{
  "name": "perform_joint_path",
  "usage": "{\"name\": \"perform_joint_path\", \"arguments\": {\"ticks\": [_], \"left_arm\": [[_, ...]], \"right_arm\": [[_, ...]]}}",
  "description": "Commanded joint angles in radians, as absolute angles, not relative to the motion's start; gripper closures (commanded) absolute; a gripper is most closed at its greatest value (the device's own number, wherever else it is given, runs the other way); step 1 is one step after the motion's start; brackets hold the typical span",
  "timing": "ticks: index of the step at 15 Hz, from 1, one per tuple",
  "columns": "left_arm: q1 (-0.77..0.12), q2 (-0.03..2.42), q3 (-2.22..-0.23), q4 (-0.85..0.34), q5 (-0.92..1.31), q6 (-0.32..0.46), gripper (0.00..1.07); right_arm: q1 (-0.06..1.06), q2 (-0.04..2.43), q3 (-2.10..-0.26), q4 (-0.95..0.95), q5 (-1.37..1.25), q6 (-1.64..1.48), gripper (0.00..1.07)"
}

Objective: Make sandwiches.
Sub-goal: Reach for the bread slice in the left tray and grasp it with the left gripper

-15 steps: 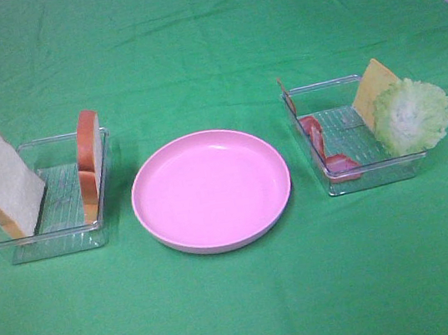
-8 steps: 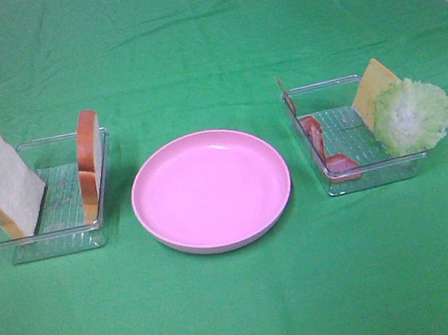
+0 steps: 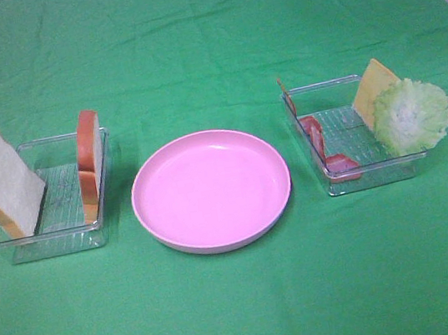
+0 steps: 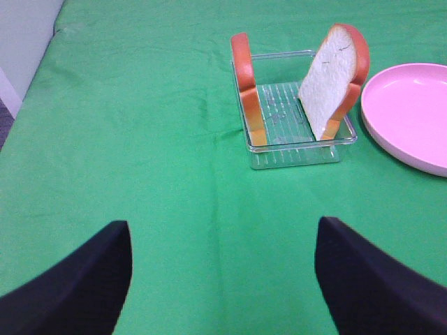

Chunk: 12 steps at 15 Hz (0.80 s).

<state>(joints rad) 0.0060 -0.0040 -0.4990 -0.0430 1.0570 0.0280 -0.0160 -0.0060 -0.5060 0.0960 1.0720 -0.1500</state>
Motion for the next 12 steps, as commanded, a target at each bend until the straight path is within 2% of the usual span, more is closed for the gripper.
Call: {"name": "perform_joint_path", "arguments": {"ticks": [1,8,12], "left_arm": [[0.008,-0.028,-0.498,-0.049,1.045,0.029,0.36],[0.008,-0.012,-0.51,-0.072,1.033,0.029,0.37],[0.008,0.284,-0.579,-0.169,0.869,-0.031,0.37]], "right_arm": [[-0.023,-0.02,-0.503,0.097,1.063,-0.149,0.31],[-0.023,-0.02,-0.503,0.097,1.063,-0.149,0.31],[-0.023,-0.02,-0.503,0.097,1.063,-0.149,0.31]]}}
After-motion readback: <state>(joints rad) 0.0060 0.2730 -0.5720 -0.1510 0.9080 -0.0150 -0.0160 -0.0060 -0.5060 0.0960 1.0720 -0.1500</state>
